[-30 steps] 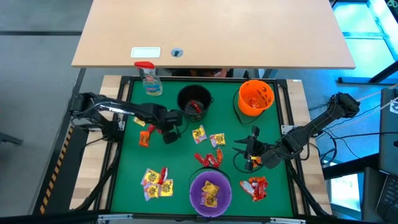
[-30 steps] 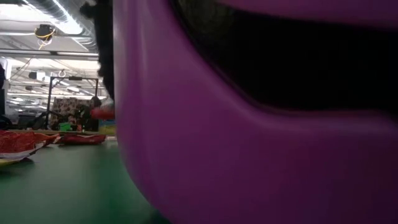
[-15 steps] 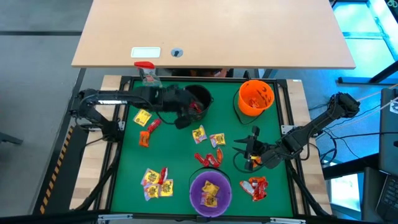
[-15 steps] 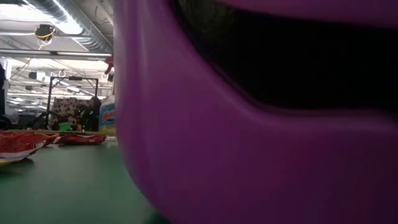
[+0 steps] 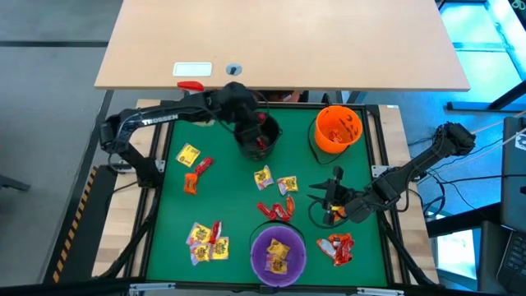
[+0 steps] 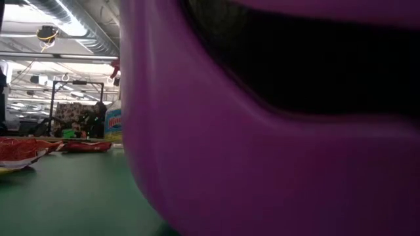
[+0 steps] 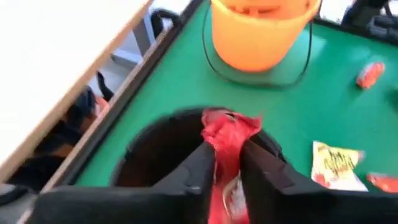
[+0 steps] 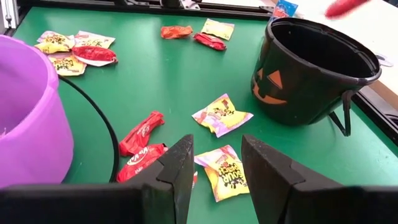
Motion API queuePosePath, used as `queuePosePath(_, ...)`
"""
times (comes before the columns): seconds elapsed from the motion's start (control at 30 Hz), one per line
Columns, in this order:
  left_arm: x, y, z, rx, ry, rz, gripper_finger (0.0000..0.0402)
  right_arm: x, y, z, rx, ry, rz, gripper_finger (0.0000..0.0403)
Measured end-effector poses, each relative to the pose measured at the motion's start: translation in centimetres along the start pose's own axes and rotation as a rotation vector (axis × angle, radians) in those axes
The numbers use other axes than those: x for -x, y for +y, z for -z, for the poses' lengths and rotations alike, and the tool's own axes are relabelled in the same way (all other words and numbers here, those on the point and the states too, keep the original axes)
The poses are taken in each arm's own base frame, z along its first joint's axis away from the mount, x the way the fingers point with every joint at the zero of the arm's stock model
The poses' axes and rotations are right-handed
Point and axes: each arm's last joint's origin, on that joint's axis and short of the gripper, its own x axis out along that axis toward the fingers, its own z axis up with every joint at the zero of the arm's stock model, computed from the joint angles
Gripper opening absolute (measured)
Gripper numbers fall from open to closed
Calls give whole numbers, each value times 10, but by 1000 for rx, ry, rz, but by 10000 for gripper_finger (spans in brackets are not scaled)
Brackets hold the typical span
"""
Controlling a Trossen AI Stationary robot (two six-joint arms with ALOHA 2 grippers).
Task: Sort candy
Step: Put the red chocolate into the black bucket
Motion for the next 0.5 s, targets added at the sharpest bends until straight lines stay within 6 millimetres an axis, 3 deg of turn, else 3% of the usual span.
queuePosePath(0.27, -3, -4, 1, 7, 11, -29, 169, 0, 0, 0, -1, 2, 0, 131)
queuePosePath(0.5, 40, -3, 7, 3, 82, -95, 191, 0, 0, 0, -13, 6, -8, 131)
